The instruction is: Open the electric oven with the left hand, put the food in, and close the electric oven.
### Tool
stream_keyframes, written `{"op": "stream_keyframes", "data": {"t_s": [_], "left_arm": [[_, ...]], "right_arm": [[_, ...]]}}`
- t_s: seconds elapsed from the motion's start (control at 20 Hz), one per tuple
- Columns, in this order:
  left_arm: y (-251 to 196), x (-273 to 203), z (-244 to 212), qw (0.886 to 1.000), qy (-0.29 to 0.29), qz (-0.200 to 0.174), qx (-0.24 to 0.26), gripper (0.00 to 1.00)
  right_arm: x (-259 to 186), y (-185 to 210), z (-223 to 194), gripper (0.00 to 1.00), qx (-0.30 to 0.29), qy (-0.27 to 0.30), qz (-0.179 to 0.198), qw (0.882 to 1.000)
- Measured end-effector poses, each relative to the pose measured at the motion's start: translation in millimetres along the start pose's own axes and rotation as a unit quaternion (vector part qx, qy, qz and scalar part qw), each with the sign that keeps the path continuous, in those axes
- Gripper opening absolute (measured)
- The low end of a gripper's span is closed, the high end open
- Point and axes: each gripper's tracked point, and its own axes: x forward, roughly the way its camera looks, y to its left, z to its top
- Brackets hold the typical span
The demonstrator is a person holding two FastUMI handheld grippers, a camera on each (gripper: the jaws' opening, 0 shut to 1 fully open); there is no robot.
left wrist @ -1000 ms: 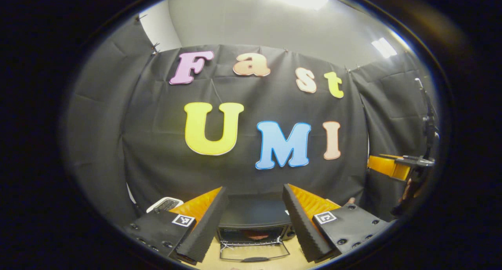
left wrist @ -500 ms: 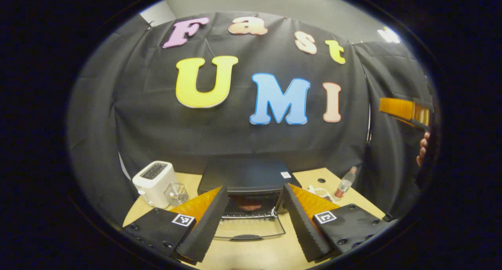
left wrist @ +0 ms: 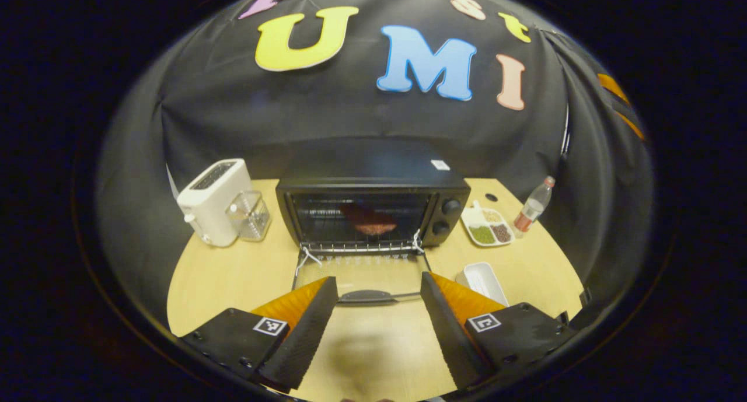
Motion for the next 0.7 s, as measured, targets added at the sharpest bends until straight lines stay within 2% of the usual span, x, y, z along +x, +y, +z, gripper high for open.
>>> {"op": "stream_keyframes", "data": {"t_s": [0.1,0.15,0.35,0.65,0.7], "left_arm": [[2,13,-20,0.999,0.034,0.003,0.002,1.0],[5,18,-27,0.999,0.051,0.01,0.009,0.97],[7,36,-53,0.993,0.108,0.018,0.039,0.97],[5,68,-87,0.982,0.182,0.008,0.042,0.93],[7,73,-92,0.98,0.195,0.008,0.044,1.0]], "right_arm": [[-1,-9,-1,0.93,0.004,0.002,-0.006,1.0],[-1,-14,-1,0.93,0.006,0.002,-0.009,1.0],[-2,-29,-4,0.93,0.014,0.011,-0.022,1.0],[-8,-49,-13,0.93,0.017,0.023,-0.039,0.999],[-8,-52,-13,0.93,0.016,0.023,-0.042,0.999]]}}
